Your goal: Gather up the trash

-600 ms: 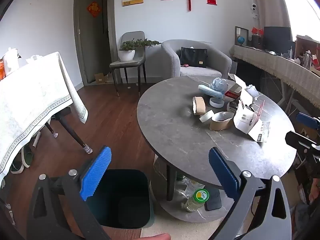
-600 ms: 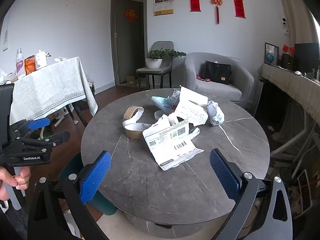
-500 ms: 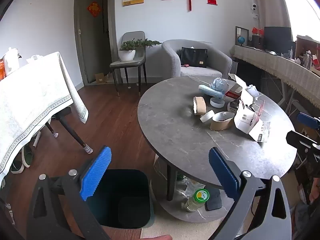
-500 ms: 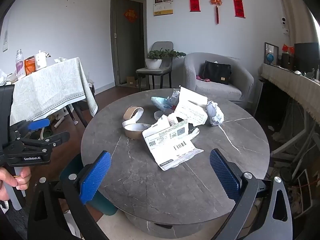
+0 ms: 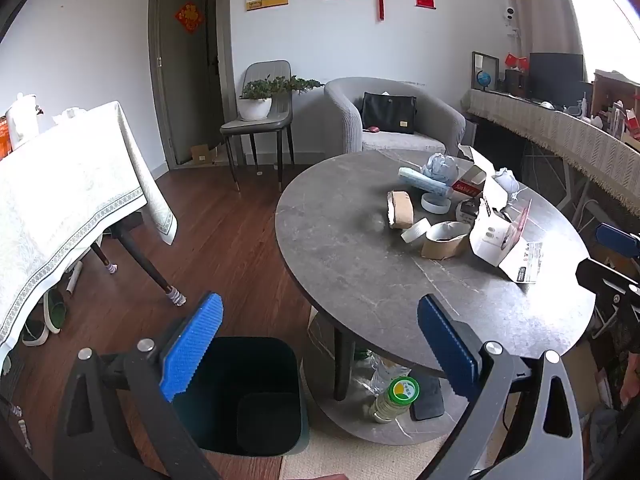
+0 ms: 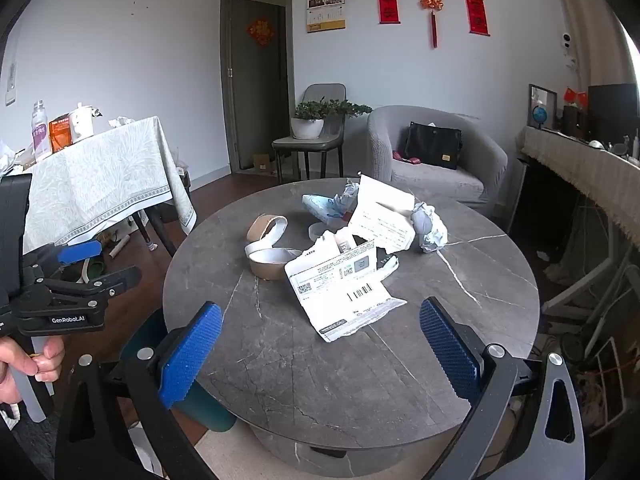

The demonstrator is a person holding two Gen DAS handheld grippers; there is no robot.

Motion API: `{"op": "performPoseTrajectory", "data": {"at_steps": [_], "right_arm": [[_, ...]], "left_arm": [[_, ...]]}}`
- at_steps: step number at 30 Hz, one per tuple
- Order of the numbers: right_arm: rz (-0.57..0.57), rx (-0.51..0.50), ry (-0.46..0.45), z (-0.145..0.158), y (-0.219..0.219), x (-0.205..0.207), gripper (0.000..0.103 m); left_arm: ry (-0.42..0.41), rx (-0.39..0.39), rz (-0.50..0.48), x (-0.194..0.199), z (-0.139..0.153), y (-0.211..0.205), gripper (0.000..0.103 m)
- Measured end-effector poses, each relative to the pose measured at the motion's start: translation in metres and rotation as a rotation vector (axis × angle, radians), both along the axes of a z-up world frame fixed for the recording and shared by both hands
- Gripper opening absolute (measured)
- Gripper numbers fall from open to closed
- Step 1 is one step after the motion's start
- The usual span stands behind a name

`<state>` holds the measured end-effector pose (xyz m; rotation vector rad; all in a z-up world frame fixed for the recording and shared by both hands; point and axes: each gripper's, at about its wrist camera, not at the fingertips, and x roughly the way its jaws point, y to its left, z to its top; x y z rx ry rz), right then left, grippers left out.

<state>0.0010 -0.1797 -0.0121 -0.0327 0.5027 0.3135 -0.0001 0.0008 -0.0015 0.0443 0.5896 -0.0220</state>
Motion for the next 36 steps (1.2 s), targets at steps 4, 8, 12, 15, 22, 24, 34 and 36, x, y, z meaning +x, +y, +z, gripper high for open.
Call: {"op": "performPoseTrajectory", "data": {"at_steps": [4, 8, 12, 15, 22, 24, 34, 36], "right_arm": [[0.0, 0.001, -0.001, 0.0002, -0.0004, 0.0, 0.1], [-0.001, 0.001, 0.0, 0.0004, -0.0008, -0.0001, 0.1], [-0.001, 0.001, -0.001, 0.0005, -0.0011, 0.0, 0.1], [-0.001, 0.0, -0.001, 0.0006, -0.001, -0.0001, 0.1], [-0.002, 0.002, -0.001, 0.0005, -0.0011, 0.0001, 0.1], [-0.001, 0.002, -0.001, 0.0005, -0.0009, 0.0001, 0.1], [-0.001, 0.003, 0.0, -0.0011, -0.0015, 0.0008, 0.1], [-0.001, 0.002, -0.001, -0.0021, -0.0022, 0.001, 0.1]], "left_arm": [[0.001, 0.0, 0.0, 0.0001, -0.0002, 0.0, 0.1], [0.002, 0.0, 0.0, 0.0003, -0.0001, -0.0002, 0.1], [0.003, 0.0, 0.0, 0.0004, -0.0008, 0.0006, 0.1], [0.004, 0.0, 0.0, 0.0004, -0.0007, 0.0005, 0.1], [0.004, 0.0, 0.001, 0.0005, -0.0006, 0.0001, 0.1], [0.005, 0.0, 0.0, 0.0005, -0.0006, 0.0001, 0.1], [0.006, 0.0, 0.001, 0.0007, -0.0005, 0.0, 0.1], [0.007, -0.001, 0.001, 0.0006, -0.0005, 0.0, 0.1]]}}
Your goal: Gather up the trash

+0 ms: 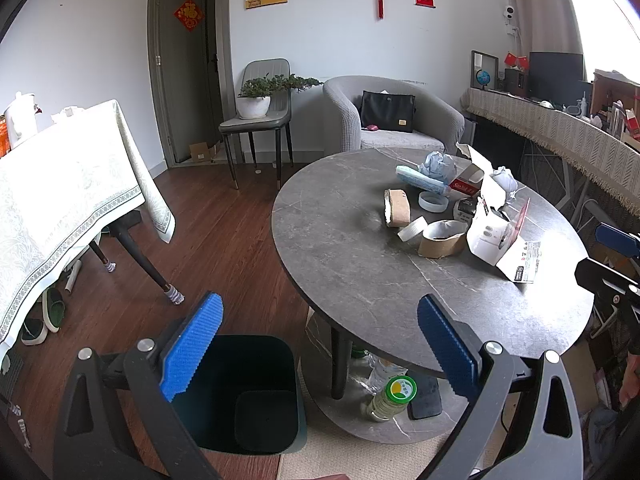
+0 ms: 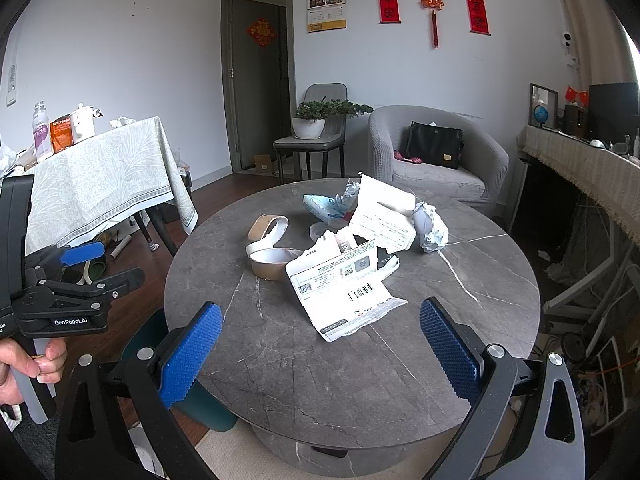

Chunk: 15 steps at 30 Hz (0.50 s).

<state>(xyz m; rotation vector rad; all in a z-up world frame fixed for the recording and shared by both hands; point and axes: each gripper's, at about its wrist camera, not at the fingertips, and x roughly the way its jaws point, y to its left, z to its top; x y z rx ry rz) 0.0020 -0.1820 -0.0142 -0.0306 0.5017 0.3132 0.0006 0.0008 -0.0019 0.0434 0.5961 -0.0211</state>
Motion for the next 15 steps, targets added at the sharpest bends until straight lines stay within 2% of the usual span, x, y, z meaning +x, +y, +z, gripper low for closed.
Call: {"op": "performPoseTrajectory", "data": {"at_steps": [15], "right_arm": [[0.001, 0.001, 0.001, 0.0023, 0.0018, -0.0012, 0.1]], "left_arm": [[0.0, 0.0, 0.0, 0.0002, 0.0001, 0.0, 0.1]]}}
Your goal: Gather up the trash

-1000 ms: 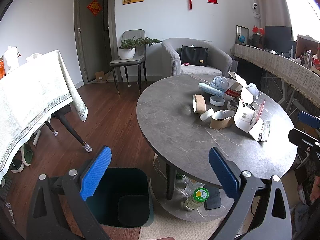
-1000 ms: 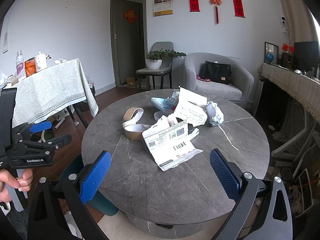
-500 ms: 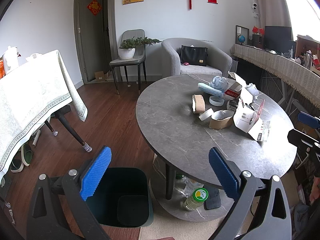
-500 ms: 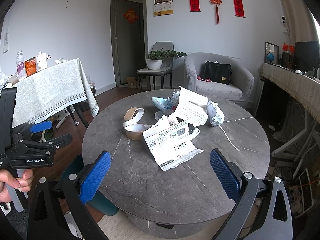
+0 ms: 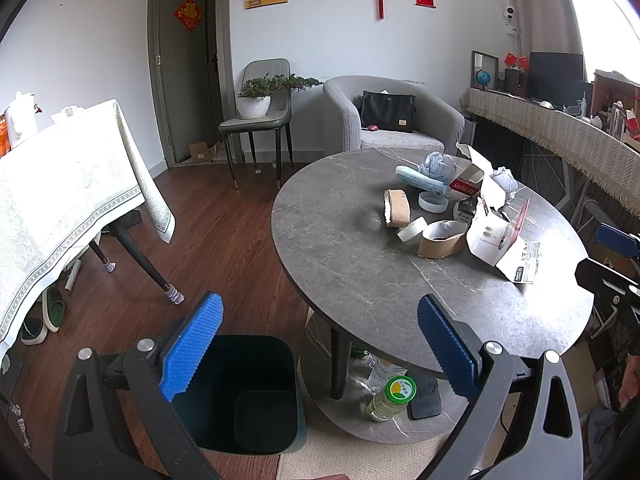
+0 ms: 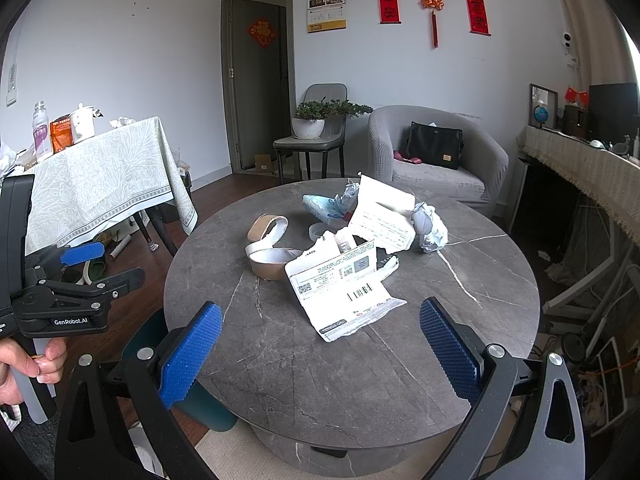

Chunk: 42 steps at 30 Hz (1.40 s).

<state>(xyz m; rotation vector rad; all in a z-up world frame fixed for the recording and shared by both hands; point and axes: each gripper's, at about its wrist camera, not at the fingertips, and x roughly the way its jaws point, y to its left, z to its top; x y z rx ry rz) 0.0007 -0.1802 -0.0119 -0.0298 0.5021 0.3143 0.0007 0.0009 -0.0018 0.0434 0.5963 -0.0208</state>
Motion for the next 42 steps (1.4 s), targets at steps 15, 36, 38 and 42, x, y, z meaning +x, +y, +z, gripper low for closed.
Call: {"op": "performPoseTrajectory", "data": {"at_steps": [15, 36, 38, 42], "right_arm": [[0.0, 0.0, 0.0, 0.001, 0.0, 0.001, 0.1], [0.016, -0.004, 0.008, -0.003, 0.002, 0.005, 0.1], [0.019, -0.008, 0.012, -0.003, 0.001, 0.007, 0.1], [0.026, -0.015, 0.02, -0.003, -0.002, 0.012, 0.1]], "left_arm": [[0.005, 0.001, -0.003, 0.001, -0.006, 0.001, 0.099], [0.041, -0.041, -0.029, 0.006, -0.009, -0.001, 0.095], [0.043, -0.059, -0.053, 0.007, -0.008, -0.001, 0.092], [0.044, -0.062, -0.108, 0.01, -0.007, -0.006, 0.085]]}}
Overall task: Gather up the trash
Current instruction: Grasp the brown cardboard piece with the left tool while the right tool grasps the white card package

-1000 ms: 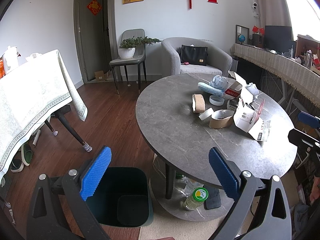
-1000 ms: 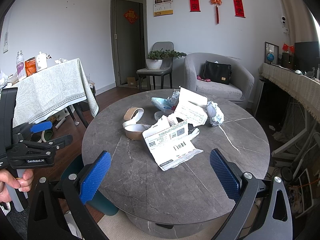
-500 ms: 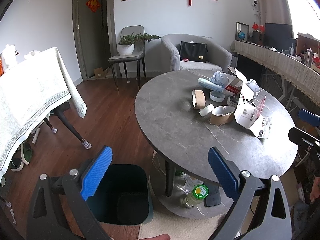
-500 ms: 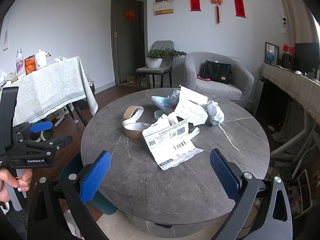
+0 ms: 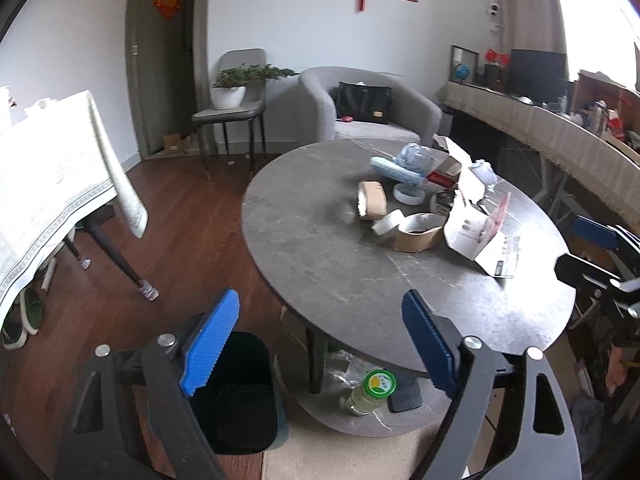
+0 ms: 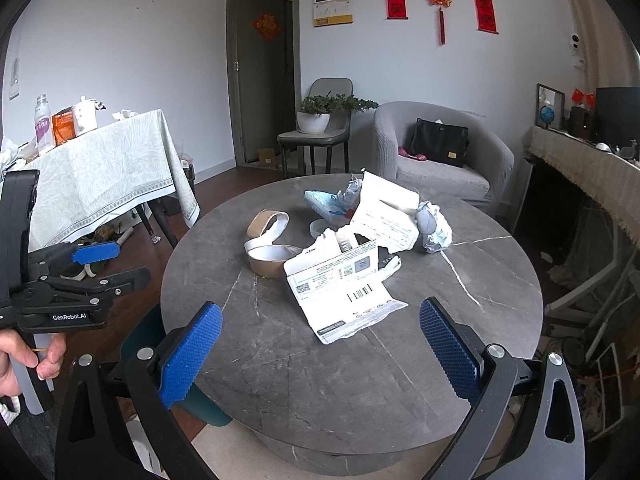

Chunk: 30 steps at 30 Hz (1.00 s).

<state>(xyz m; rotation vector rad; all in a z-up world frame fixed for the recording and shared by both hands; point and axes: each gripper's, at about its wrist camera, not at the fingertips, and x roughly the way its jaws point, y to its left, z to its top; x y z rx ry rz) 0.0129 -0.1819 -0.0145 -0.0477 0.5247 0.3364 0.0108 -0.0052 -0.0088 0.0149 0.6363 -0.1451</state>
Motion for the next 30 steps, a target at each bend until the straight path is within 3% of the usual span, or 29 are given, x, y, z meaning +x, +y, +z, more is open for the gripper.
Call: {"op": "performPoseTrajectory", "data": {"at_steps": [9, 14, 19, 30], "right_arm": [[0.043, -0.04, 0.038, -0.007, -0.003, 0.02, 0.1], [0.063, -0.086, 0.072, -0.015, 0.0, 0.037, 0.1], [0.072, -0.127, 0.091, -0.018, 0.002, 0.051, 0.1], [0.177, -0.158, 0.127, -0.023, 0.015, 0.078, 0.1]], "left_arm": [[-0.001, -0.034, -0.135, 0.016, 0.001, -0.009, 0.067], [0.012, -0.018, -0.166, 0.033, -0.001, -0.014, 0.06], [0.038, -0.052, -0.174, 0.051, -0.003, -0.013, 0.054], [0.068, -0.139, -0.159, 0.086, 0.001, -0.012, 0.053]]}}
